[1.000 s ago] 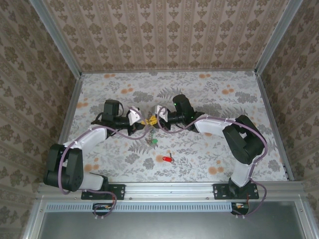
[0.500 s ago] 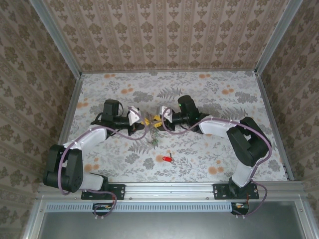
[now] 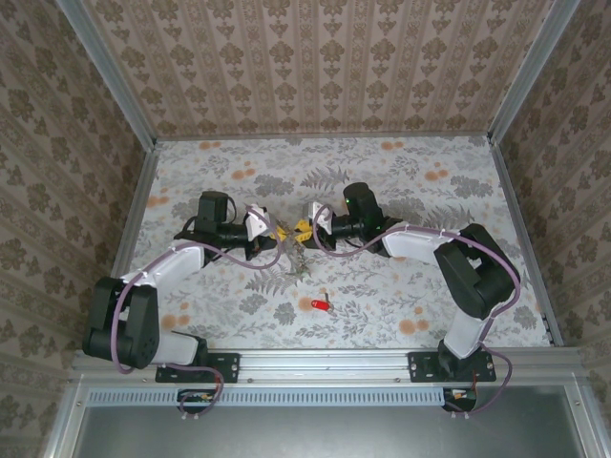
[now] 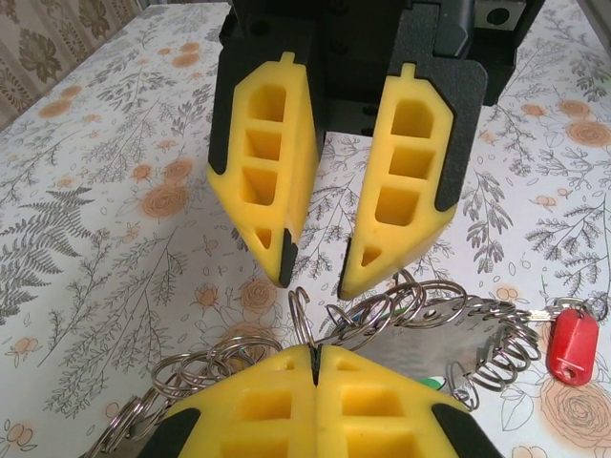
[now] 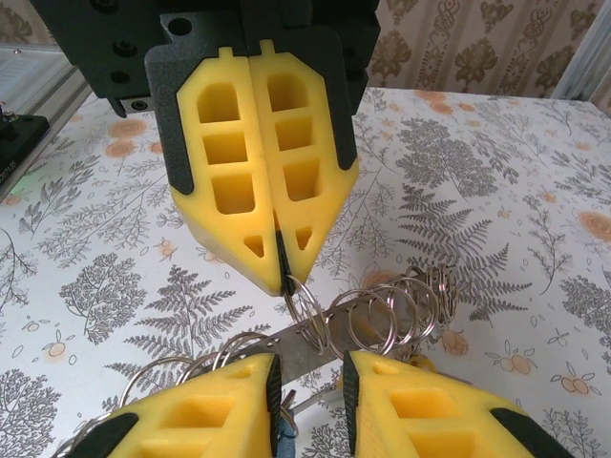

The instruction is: Put the keys on the keyring

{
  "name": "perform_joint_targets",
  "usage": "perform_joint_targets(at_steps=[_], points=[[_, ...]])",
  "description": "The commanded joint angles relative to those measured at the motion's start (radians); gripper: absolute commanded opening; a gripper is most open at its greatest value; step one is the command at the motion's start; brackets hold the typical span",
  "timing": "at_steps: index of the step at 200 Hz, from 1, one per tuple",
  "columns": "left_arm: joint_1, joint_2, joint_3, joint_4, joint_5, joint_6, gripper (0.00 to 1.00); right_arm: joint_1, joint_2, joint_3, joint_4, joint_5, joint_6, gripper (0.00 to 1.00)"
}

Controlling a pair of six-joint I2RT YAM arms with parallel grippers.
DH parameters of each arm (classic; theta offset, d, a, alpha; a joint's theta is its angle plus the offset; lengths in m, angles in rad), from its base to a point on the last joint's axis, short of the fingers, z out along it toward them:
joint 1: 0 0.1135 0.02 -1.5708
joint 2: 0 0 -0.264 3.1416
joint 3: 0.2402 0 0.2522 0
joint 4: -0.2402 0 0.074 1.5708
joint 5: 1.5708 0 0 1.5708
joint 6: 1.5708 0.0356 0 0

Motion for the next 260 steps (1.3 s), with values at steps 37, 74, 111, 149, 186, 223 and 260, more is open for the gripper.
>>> perform_joint_targets(at_steps=[37,74,111,149,186,223,260], points=[[-0.019,-0.002,0.016,0.016,0.043,0.041,0.0,0.014,0.048,0.037,0.026,-0.046,0.007,0.26],[-0.024,0.013,0.02,0.042,0.045,0.025,0.0,0.021,0.064,0.064,0.005,-0.067,-0.007,0.25],[-0.023,0.02,0.023,0.036,0.03,0.027,0.0,0.025,0.062,0.065,-0.005,-0.069,-0.024,0.06],[-0.018,0.003,0.022,0.002,-0.028,0.037,0.0,0.025,0.052,0.061,-0.032,-0.05,-0.055,0.0],[-0.016,0.022,0.084,-0.192,-0.073,0.094,0.24,0.032,0.023,0.068,-0.087,0.01,-0.109,0.0],[-0.024,0.048,0.08,-0.139,-0.072,0.055,0.32,0.054,0.005,0.114,-0.224,0.08,-0.203,0.0],[-0.041,0.077,0.104,-0.139,-0.076,0.062,0.32,0.059,0.005,0.118,-0.216,0.095,-0.183,0.0]])
